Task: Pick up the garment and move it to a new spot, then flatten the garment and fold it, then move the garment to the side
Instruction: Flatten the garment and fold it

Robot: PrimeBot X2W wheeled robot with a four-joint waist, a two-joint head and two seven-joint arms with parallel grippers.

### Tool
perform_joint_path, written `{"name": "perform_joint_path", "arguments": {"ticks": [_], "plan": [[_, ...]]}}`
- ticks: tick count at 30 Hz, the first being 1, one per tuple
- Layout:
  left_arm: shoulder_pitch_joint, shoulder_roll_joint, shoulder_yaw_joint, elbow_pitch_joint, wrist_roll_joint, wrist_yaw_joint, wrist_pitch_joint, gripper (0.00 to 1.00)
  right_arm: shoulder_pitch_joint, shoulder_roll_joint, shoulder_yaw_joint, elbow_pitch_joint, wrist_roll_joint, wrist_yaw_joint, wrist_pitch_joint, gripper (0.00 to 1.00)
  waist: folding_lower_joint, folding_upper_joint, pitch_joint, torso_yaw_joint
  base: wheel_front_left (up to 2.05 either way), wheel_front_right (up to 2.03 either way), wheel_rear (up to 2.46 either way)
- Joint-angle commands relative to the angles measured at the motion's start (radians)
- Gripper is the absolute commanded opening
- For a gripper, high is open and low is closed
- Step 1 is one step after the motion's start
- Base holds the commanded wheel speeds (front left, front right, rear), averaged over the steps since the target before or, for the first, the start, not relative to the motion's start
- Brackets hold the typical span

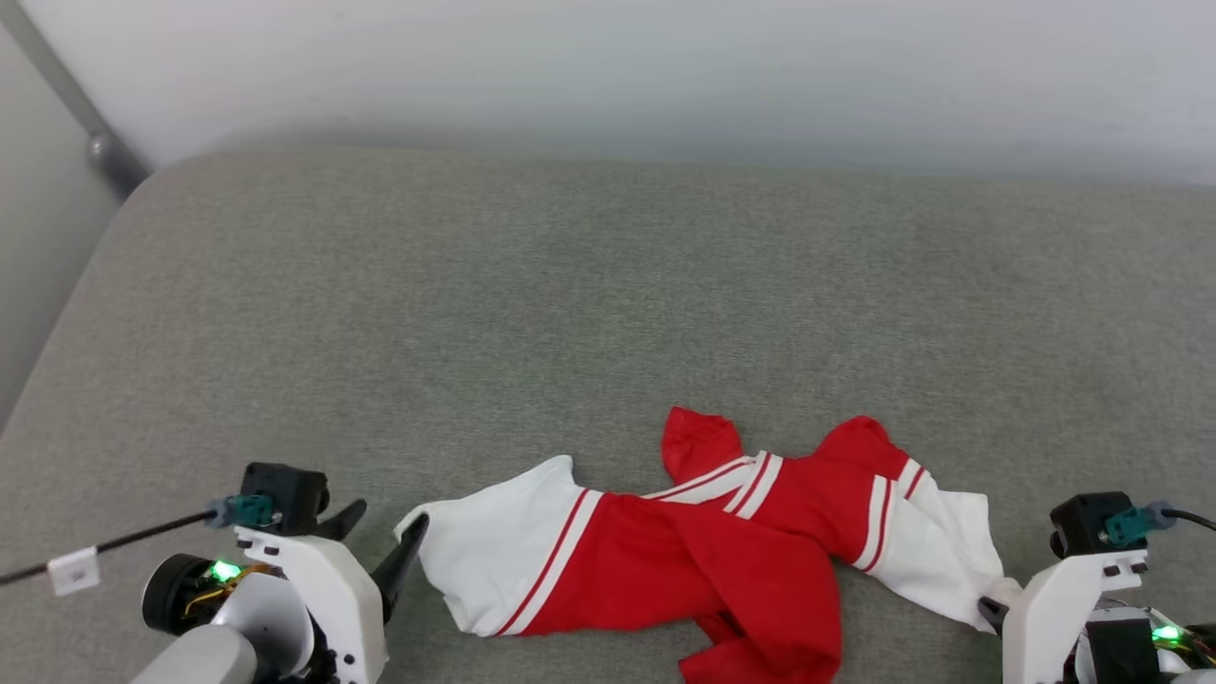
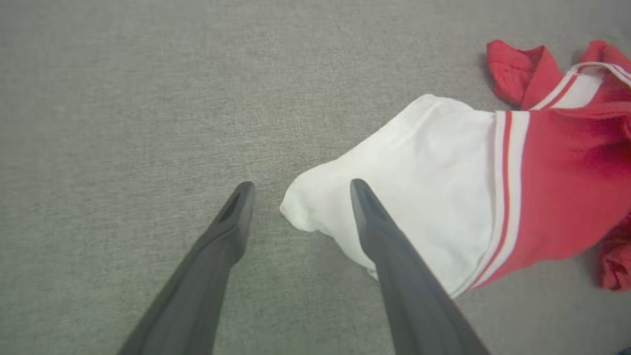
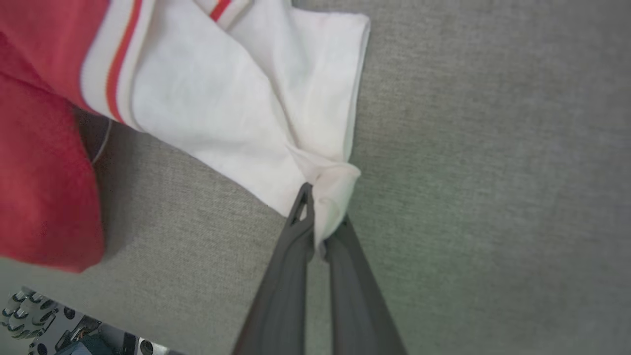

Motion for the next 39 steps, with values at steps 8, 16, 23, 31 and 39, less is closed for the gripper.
{"name": "perform_joint_path", "arguments": {"ticks": [8, 16, 23, 31, 39], "plan": [[-0.094, 0.022, -0.098, 0.121, -0.063, -0.126, 0.269, 1.0, -0.016, 0.023, 0.028, -0.06, -0.011, 0.0, 0.019, 0.0, 0.0, 0.0, 0.058, -0.058, 0.0, 0.0, 0.0], [-0.101, -0.046, -0.195, 0.19, -0.116, -0.181, 0.435, 0.0, -0.034, 0.035, 0.017, -0.075, -0.014, 0.0, 0.001, 0.0, 0.0, 0.0, 0.083, -0.082, 0.0, 0.0, 0.0], [-0.191, 0.032, -0.123, 0.141, -0.02, -0.146, 0.287, 0.0, -0.09, -0.01, -0.026, -0.092, -0.031, 0.0, -0.019, 0.0, 0.0, 0.0, 0.026, -0.073, 0.0, 0.0, 0.0], [-0.248, 0.074, -0.05, 0.061, 0.046, -0.075, 0.164, 0.0, -0.213, -0.079, -0.076, -0.092, -0.041, 0.0, -0.014, 0.0, 0.0, 0.0, -0.059, -0.054, 0.0, 0.0, 0.0], [-0.395, 0.049, 0.014, 0.078, 0.099, -0.028, 0.068, 0.0, -0.425, -0.144, -0.087, -0.052, -0.032, 0.0, -0.013, 0.0, 0.0, 0.0, -0.066, -0.049, 0.0, 0.0, 0.0]]}}
